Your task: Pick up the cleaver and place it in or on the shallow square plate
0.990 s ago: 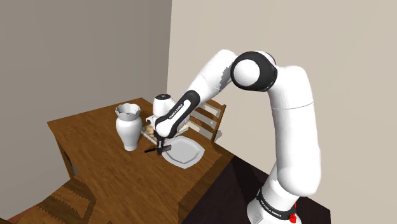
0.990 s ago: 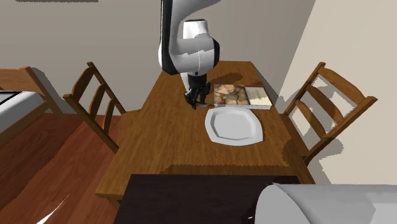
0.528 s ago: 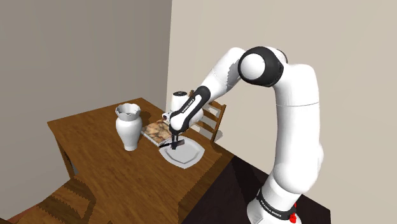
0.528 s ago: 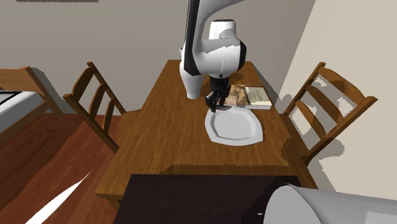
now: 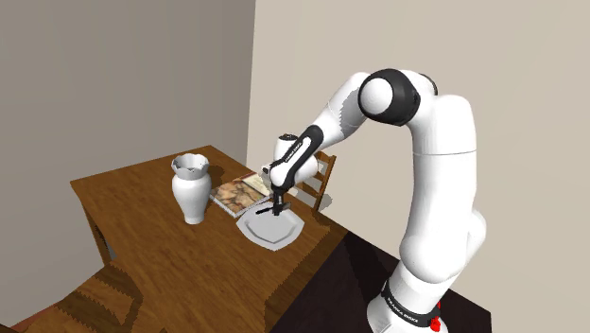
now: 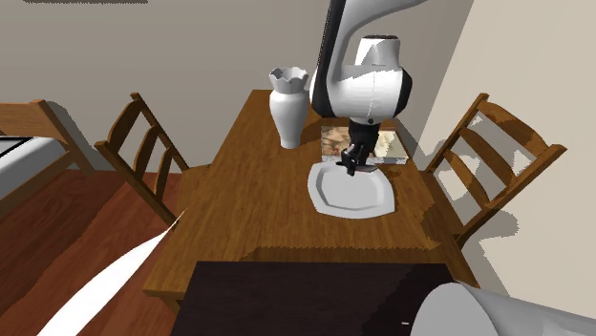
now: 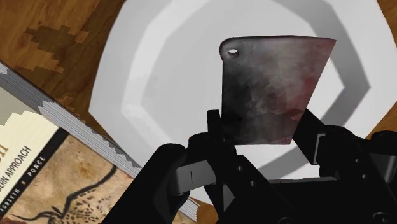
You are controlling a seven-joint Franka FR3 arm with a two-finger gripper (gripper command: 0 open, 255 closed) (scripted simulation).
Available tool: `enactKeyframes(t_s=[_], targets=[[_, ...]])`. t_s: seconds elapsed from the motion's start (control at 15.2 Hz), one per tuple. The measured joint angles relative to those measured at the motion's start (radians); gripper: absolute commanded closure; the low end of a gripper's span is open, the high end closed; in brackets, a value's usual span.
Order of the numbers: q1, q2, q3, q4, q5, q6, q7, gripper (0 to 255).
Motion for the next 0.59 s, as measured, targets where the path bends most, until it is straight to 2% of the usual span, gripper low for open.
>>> enactKeyframes(t_s=[0.59], targets=[[0.011,0.119,-0.016,0.030,-0.015,0.088,0.010,255]])
